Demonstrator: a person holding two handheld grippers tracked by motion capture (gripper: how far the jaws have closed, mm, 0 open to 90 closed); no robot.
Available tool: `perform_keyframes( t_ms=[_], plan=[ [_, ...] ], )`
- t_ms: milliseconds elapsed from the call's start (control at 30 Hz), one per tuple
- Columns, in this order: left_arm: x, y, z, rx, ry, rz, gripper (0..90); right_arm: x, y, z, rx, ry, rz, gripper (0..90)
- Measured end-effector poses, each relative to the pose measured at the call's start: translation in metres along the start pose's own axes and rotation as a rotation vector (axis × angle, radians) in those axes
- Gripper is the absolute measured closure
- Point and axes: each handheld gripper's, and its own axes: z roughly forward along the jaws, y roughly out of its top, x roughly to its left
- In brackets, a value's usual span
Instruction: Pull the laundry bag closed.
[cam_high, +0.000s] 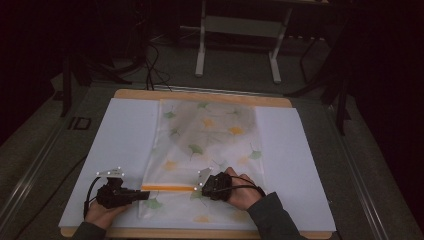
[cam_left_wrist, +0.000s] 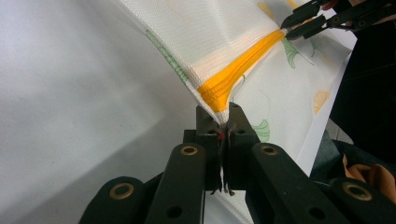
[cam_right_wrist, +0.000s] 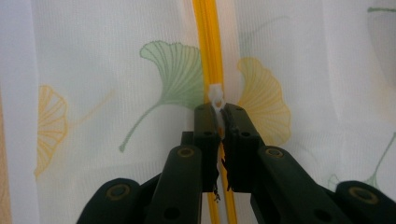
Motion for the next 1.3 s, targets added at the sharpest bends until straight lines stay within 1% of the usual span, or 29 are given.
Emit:
perform_keyframes(
  t_ms=[300,433,467,500,600,667,700,967,1100,1300],
  plan=[
    [0.0,0.0,0.0,0.001,0.001,-0.001,87.5,-0.002,-0.011,-0.002,0.012,-0.001,0.016,84.8],
    [0.001,0.0,0.0,0.002,0.0,0.0,87.5,-0.003,-0.016,-0.004,0.01,-0.003,0.023,84.8],
    [0.001,0.0,0.0,0.001,0.0,-0.001,87.5,-0.003,-0.017,-0.004,0.009,-0.003,0.032,84.8],
    [0.001,0.0,0.0,0.002,0.001,-0.001,87.4,-0.003,-0.018,-0.005,0.01,-0.003,0.029,84.8],
    [0.001,0.0,0.0,0.002,0.0,-0.001,87.5,-0.004,-0.021,-0.005,0.012,-0.005,0.039,84.8],
    [0.001,0.0,0.0,0.002,0.002,-0.001,87.5,-0.004,-0.023,-0.006,0.016,-0.004,0.035,84.8],
    [0.001,0.0,0.0,0.002,0.0,0.0,87.5,-0.004,-0.024,-0.006,0.014,-0.004,0.042,84.8],
    [0.001,0.0,0.0,0.001,0.001,-0.002,87.5,-0.004,-0.029,-0.008,0.022,-0.005,0.042,84.8],
    [0.0,0.0,0.0,0.001,-0.001,-0.002,87.5,-0.004,-0.032,-0.01,0.021,-0.002,0.056,84.8],
    [0.0,0.0,0.0,-0.001,-0.003,-0.002,87.5,-0.004,-0.033,-0.012,0.023,-0.001,0.056,84.8]
  ],
)
